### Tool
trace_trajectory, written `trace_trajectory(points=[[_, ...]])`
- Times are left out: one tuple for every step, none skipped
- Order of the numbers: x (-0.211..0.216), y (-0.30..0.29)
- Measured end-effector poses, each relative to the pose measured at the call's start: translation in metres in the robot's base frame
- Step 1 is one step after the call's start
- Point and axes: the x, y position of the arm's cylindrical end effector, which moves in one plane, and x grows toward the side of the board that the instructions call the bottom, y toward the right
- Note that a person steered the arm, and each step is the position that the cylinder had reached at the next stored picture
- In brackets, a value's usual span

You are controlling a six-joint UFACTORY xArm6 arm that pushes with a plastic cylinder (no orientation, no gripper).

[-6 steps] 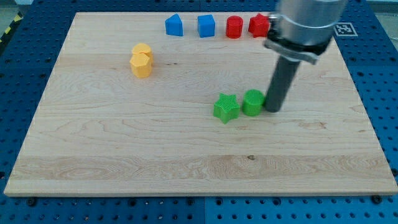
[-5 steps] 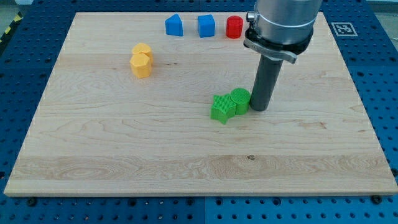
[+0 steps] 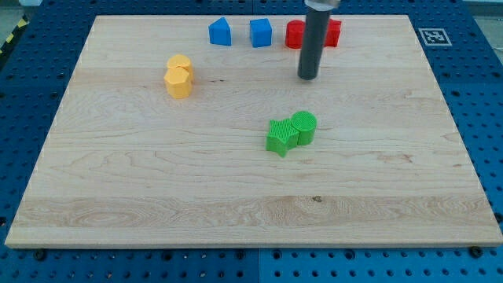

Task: Move the arm to the top left of blue triangle

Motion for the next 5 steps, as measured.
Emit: trace_trajectory(points=[[-0.015,-0.055],[-0.033,-0.115],[-0.057,-0.184],[-0.106,-0.233],[-0.152,-0.209]])
